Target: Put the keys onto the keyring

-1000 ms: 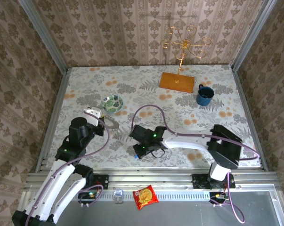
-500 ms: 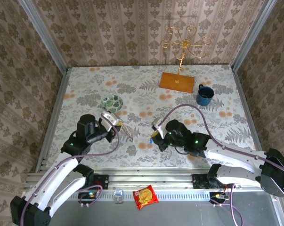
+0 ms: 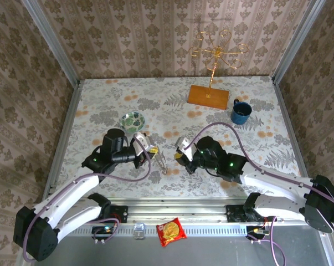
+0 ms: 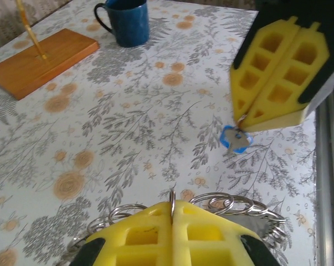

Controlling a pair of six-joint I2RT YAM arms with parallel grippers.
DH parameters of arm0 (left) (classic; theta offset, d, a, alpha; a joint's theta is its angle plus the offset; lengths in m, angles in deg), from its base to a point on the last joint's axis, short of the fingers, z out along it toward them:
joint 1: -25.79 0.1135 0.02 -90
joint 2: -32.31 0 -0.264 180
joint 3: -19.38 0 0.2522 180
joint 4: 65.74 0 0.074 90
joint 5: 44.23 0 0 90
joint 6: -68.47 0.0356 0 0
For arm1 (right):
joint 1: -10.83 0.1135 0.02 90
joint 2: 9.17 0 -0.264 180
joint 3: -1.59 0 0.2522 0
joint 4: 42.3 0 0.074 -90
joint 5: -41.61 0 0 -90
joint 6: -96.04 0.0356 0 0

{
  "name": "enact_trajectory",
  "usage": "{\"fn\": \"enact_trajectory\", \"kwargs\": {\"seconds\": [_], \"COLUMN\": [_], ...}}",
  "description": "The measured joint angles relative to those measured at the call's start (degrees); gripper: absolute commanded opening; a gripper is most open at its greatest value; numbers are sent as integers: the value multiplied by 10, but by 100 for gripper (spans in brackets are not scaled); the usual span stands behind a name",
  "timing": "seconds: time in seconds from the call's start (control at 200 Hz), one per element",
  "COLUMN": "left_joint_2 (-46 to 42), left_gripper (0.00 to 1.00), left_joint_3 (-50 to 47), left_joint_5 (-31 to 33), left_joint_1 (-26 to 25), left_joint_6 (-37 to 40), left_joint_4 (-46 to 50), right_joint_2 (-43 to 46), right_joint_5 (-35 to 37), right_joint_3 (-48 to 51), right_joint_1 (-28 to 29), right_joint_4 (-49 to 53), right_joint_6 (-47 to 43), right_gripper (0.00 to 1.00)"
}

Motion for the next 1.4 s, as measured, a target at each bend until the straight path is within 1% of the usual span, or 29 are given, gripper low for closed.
{"fn": "enact_trajectory", "kwargs": {"seconds": [0.35, 0.73, 1.015, 1.4], "left_joint_2": [36, 45, 47, 48], "left_gripper": [0, 0, 0, 0], "left_joint_3": [0, 0, 0, 0], "left_joint_5": [-10, -10, -10, -8], "left_joint_1": [-35, -45, -46, -46], "left_joint_6": [35, 50, 55, 66], "left_joint_4": [-14, -25, -25, -25], "right_joint_2": [-52, -70, -73, -73], "right_joint_5": [-33, -73, -73, -56], "right_joint_3": [-12, -22, -22, -22], "right_joint_1": [-3, -3, -3, -3], "right_joint_4": [-14, -52, -63, -66], "right_joint_6": [-49, -59, -59, -56], "right_gripper": [0, 0, 0, 0]}}
